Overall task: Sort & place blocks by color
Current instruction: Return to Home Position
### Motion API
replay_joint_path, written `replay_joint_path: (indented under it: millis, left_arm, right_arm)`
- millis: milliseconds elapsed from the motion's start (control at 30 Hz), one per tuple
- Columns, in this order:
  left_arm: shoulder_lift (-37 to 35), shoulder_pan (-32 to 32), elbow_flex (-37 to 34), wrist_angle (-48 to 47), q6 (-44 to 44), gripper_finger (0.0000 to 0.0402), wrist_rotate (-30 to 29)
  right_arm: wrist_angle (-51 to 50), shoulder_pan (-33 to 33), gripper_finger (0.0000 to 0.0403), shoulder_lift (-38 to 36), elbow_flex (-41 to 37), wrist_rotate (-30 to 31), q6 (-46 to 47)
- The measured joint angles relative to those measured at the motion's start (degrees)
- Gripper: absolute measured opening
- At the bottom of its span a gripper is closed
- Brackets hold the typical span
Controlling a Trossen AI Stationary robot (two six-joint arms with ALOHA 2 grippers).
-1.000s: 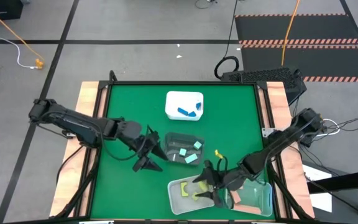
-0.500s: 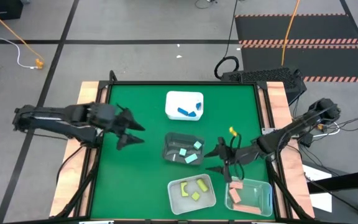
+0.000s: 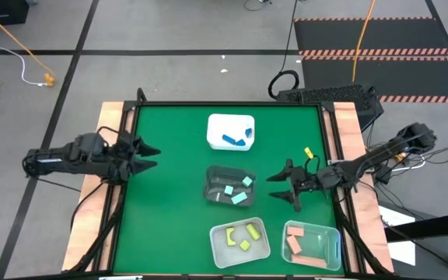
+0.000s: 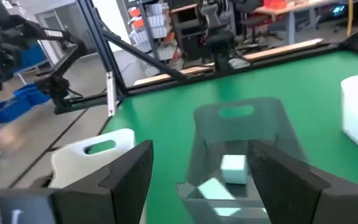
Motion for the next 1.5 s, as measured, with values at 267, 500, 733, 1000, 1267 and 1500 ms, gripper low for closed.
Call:
replay_joint_path:
  millis: [267, 500, 733, 1000, 1267, 1500]
  left_arm:
    - [-4.4, 0.0, -13.8, 21.4, 1.4, 0.032, -1.5]
    - [-3.9, 0.0, -23.8, 37.8, 2.0, 0.0315, -3.4]
    - [-3.7, 0.0, -25.6, 40.0, 7.6, 0.0321, -4.4]
    - [-3.7, 0.0, -25.6, 38.2, 12.9, 0.0315, -4.4]
    - [-3.7, 0.0, -25.6, 37.7, 11.9, 0.0323, -4.4]
    - [-3.7, 0.0, -25.5, 37.7, 11.8, 0.0324, -4.3]
  right_arm:
    - [0.4, -2.1, 0.0249, -6.3, -4.6, -0.3, -2.8]
    - [0.0, -2.7, 0.0249, -10.3, -8.0, -0.2, -3.7]
    - [0.0, -2.7, 0.0249, -12.7, -11.5, -0.3, -3.7]
    - [0.4, -2.7, 0.0249, -14.0, -13.7, -0.3, -3.1]
    - [-1.4, -2.7, 0.0249, -14.0, -13.8, 2.7, -7.5]
    - [-2.7, -2.7, 0.0249, -14.0, -13.9, 4.2, -8.2]
